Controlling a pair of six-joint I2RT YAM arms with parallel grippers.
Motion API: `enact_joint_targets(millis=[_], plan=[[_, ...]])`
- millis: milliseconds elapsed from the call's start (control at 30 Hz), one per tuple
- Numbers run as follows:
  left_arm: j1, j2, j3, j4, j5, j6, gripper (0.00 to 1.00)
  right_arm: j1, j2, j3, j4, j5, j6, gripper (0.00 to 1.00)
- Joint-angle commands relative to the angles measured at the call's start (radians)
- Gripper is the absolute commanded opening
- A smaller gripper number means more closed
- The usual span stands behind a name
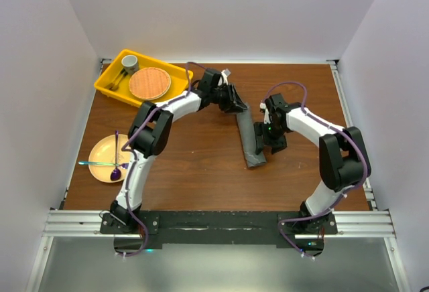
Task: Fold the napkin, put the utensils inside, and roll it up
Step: Roll the napkin with the utensil
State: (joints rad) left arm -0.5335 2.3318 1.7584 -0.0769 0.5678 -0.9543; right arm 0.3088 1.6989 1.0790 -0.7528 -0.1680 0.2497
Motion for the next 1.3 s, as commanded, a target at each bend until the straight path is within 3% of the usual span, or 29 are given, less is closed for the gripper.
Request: enact_joint_targets(millis=[0, 167, 267, 400, 600, 833, 1267], plan=[[0.007, -0.110, 0.113, -0.163, -0.074, 0.103, 0.39, 0.050, -0.094, 0.099, -0.051, 0.165, -0.012, 0.69], [0.015, -0.294, 0.096, -0.334, -0.206, 0.123, 0.43, 0.131, -0.120, 0.171, -0.034, 0.283, 0.022, 0.82], [0.021, -0.419, 0.047, -0.432, -0.296, 0.140, 0.42, 0.192, -0.073, 0.246, -0.033, 0.350, 0.042, 0.83], [0.023, -0.607, -0.141, -0.483, -0.396, 0.144, 0.42, 0.265, 0.054, 0.376, -0.054, 0.456, 0.069, 0.82], [0.041, -0.906, -0.448, -0.471, -0.405, 0.147, 0.42, 0.343, 0.238, 0.510, -0.129, 0.596, 0.105, 0.81], [0.078, -0.980, -0.522, -0.500, -0.372, 0.178, 0.41, 0.377, 0.321, 0.532, -0.148, 0.663, 0.128, 0.73], [0.095, -0.970, -0.507, -0.474, -0.315, 0.177, 0.41, 0.385, 0.384, 0.498, -0.131, 0.760, 0.160, 0.73]])
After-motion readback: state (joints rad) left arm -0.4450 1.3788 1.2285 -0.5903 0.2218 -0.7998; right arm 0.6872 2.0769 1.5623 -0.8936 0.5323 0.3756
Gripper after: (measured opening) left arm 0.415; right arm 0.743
